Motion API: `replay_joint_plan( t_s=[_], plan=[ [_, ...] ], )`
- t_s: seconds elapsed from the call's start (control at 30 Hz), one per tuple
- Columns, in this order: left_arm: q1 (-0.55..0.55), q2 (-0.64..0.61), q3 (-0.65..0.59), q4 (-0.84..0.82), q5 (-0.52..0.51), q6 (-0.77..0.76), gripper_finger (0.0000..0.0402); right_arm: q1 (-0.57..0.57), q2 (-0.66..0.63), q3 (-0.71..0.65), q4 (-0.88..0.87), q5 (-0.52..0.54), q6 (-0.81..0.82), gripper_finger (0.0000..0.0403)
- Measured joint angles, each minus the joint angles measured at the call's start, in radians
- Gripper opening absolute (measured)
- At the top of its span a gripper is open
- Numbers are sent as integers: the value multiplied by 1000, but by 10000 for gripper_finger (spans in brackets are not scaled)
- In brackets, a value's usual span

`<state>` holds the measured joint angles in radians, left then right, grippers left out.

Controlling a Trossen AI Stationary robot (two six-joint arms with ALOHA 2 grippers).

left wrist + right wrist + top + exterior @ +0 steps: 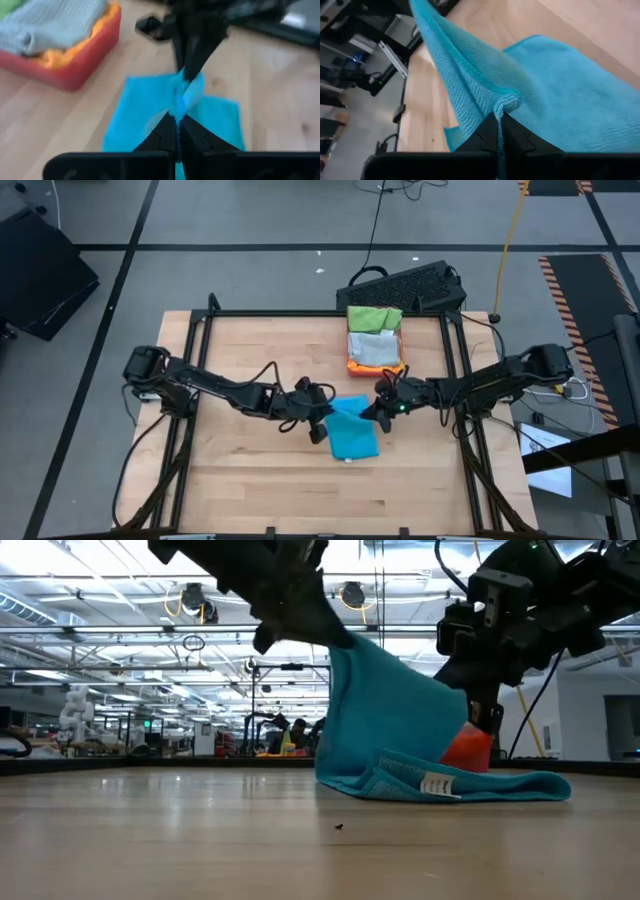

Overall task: Fold microfiber towels
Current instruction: Fold the blue microfiber cloth

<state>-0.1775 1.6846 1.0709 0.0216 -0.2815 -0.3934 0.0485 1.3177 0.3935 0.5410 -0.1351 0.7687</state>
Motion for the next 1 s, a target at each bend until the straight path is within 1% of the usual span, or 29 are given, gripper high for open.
replay_joint_plan(
  t_s=[0.07, 0.17, 0.23, 0.33, 0.5, 0.57, 0.63, 0.73, 0.87, 0.93, 1.0],
  plan=[
    [-4, 3, -2, -35, 4, 3, 7, 0, 9, 0, -4, -11, -27, 3],
    [-7, 31, -1, -23, 29, -1, 4, 1, 28, 0, -20, -22, -56, 3],
    [-10, 48, -2, -28, 51, -1, 8, 1, 47, 0, -18, -22, -59, 3],
    [-15, 65, -2, -22, 56, -4, 11, 1, 71, 0, -13, -23, -58, 3],
    [-16, 82, -2, -18, 73, -8, 4, -1, 76, 0, -9, -26, -64, 4],
    [-17, 81, -1, -12, 73, -8, 9, -1, 76, 0, -8, -33, -70, 4],
    [-16, 81, -1, -13, 73, -6, 23, -1, 76, 0, -5, -53, -74, 10],
    [-16, 81, -1, -12, 73, -21, 46, -1, 76, 0, 1, -75, -80, 34],
    [-16, 81, -1, -14, 73, -41, 71, 7, 76, 0, -25, -126, -96, 79],
    [-16, 81, -1, -12, 75, -67, 80, 19, 76, 0, -43, -136, -88, 102],
    [-16, 81, -1, -9, 102, -110, 88, 27, 76, -3, -56, -153, -73, 121]
  ],
)
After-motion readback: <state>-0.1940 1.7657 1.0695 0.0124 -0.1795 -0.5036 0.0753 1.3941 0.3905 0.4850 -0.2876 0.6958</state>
